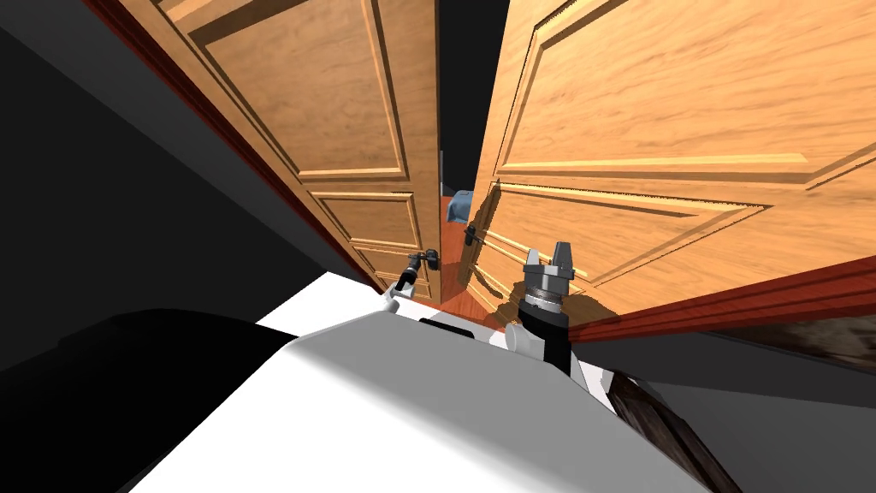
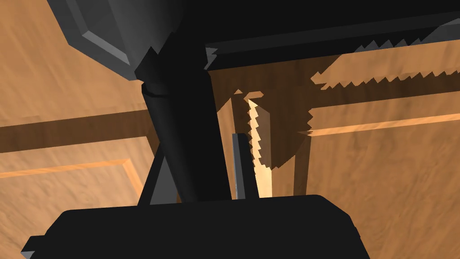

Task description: Push the door open

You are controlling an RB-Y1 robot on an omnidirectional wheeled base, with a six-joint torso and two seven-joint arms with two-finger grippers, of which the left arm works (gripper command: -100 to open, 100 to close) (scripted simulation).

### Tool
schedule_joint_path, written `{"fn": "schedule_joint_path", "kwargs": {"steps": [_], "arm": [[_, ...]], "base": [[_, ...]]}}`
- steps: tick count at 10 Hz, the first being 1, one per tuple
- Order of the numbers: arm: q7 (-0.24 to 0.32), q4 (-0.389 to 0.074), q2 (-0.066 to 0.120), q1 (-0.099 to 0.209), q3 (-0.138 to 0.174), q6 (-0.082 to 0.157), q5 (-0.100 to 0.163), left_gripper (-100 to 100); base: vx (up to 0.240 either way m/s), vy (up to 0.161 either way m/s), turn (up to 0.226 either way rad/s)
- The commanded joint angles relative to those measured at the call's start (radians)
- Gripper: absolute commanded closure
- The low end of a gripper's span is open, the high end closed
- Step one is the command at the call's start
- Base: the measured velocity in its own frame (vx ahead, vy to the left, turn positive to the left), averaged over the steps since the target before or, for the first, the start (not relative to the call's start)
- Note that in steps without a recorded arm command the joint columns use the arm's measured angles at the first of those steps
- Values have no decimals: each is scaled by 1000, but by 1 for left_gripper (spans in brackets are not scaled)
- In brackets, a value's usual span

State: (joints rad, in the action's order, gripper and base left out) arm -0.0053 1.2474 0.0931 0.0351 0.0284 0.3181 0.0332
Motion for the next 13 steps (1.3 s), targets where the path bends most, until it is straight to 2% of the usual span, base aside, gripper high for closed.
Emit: {"fn": "schedule_joint_path", "kwargs": {"steps": [1, 2, 3, 4, 5, 7, 8, 11, 12, 13], "arm": [[-12, 15, 10, 16, 39, -4, 4, 100], [-12, 15, 10, 16, 39, -4, 4, 100], [-28, 1, 9, 29, 67, 0, 9, 100], [-28, 1, 9, 29, 72, 0, 9, 100], [-44, -13, 7, 43, 95, 4, 15, 100], [-44, -13, 7, 43, 105, 4, 15, 100], [-60, -28, 5, 57, 133, 7, 21, 100], [-60, -28, 5, 57, 140, 7, 21, 100], [-76, -43, 4, 71, 168, 11, 27, 100], [-76, -43, 4, 71, 176, 11, 27, 100]], "base": [[21, -7, -47], [17, -1, 5], [20, -7, -104], [19, 0, -68], [35, 4, -86], [19, -3, -27], [17, -3, -103], [15, -1, -11], [14, 5, -96], [32, 1, -74]]}}
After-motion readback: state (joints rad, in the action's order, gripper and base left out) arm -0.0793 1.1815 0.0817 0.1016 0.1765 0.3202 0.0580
